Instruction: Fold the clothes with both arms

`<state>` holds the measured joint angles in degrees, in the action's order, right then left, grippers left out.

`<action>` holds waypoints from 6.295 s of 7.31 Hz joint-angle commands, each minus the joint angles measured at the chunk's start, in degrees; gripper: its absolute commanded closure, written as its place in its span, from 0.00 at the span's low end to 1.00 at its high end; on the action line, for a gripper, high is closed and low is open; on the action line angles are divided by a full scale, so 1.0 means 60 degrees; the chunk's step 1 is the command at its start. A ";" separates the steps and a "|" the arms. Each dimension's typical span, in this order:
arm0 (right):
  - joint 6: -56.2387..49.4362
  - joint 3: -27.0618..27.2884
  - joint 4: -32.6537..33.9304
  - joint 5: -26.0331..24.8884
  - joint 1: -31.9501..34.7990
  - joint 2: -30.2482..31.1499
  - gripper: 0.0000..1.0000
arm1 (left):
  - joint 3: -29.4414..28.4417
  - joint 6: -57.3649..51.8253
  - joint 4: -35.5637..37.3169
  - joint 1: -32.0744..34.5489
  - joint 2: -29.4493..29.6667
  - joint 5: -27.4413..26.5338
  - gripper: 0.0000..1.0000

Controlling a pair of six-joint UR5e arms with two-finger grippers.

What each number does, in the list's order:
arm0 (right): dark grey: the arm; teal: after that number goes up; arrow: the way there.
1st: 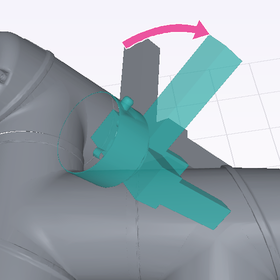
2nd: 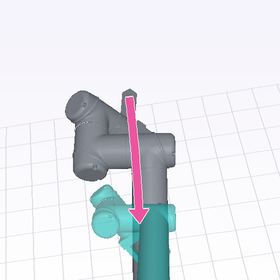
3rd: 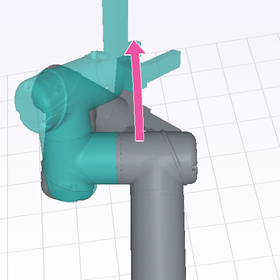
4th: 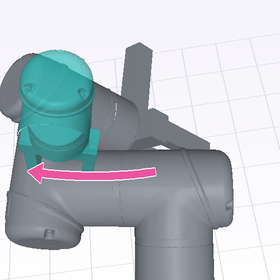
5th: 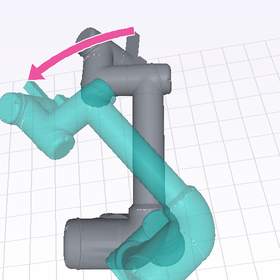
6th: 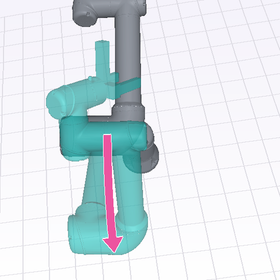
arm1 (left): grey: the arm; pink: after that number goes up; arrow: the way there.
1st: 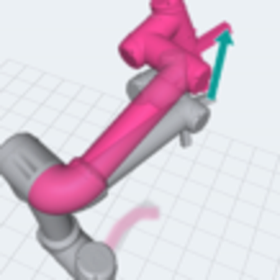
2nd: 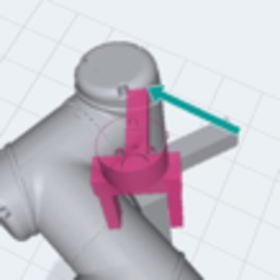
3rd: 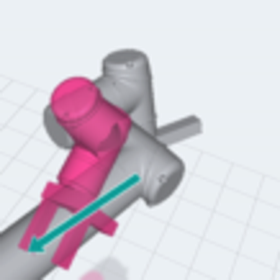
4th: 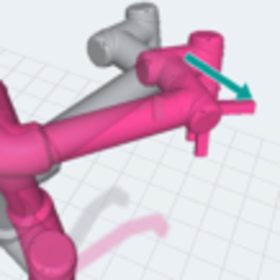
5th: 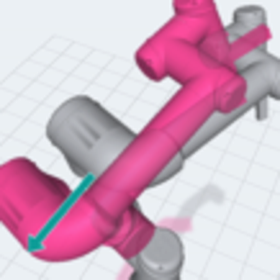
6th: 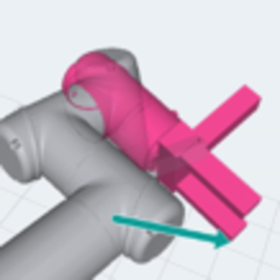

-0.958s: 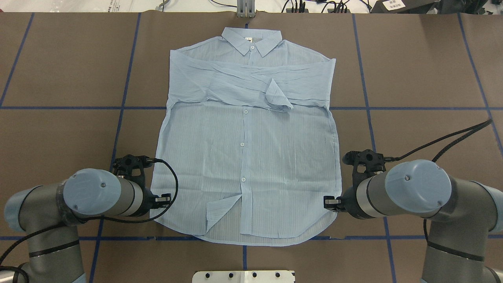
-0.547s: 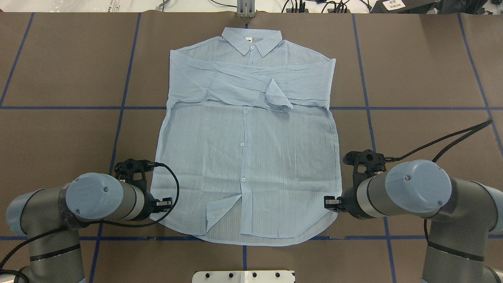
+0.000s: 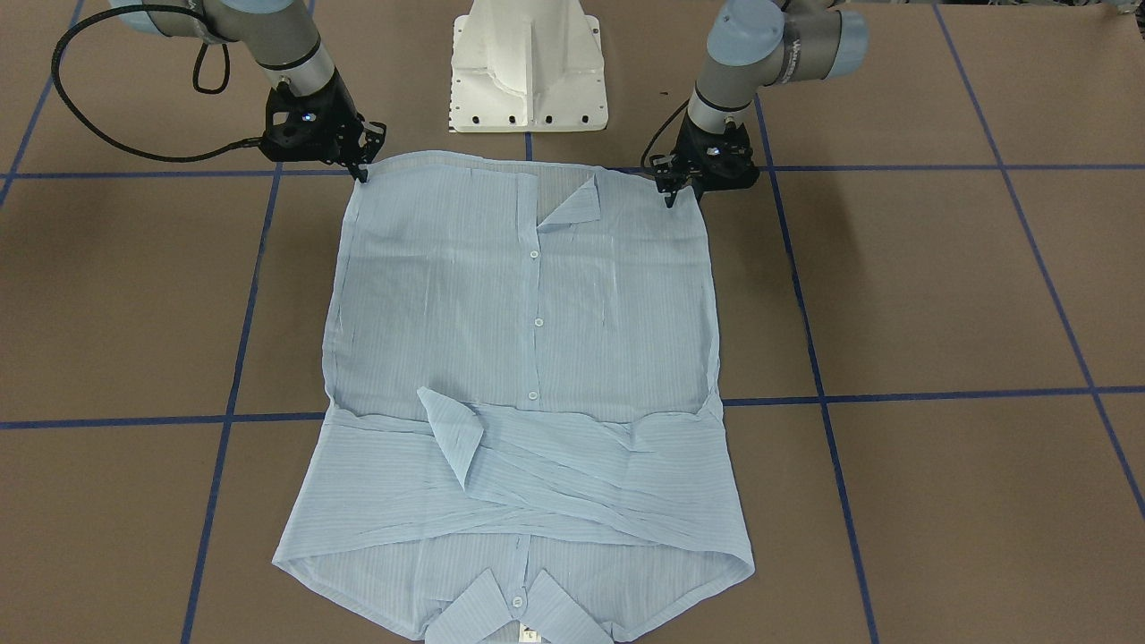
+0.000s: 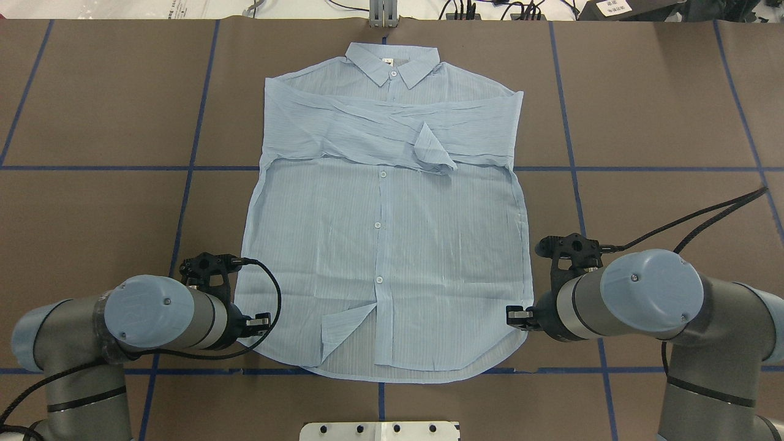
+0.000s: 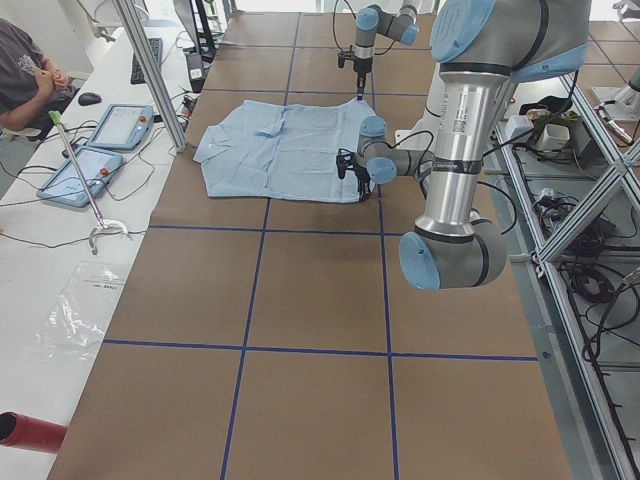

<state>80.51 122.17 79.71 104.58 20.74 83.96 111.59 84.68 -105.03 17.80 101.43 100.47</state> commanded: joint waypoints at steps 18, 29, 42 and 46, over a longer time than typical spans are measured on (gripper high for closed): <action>-0.0044 -0.0001 -0.0014 0.0221 0.0569 -0.0122 1.00 | 0.0737 -0.0017 0.0777 0.0065 -0.0073 0.0013 1.00; -0.1063 -0.2076 0.0059 0.2726 0.5109 -0.2566 1.00 | -0.1144 -0.2100 0.0486 0.4498 0.2648 0.2152 1.00; -0.2812 -0.9977 -0.2328 0.2508 0.6110 -0.6816 0.01 | -0.7553 -0.2321 -0.3250 0.5690 0.5288 0.2079 0.01; -0.2798 -0.8931 -0.3220 0.2404 0.5817 -0.5535 0.00 | -0.7451 -0.2364 -0.3310 0.5705 0.5171 0.2079 0.00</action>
<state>63.55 64.26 61.99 118.84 56.56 46.50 66.66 70.57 -124.86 51.97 132.66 112.94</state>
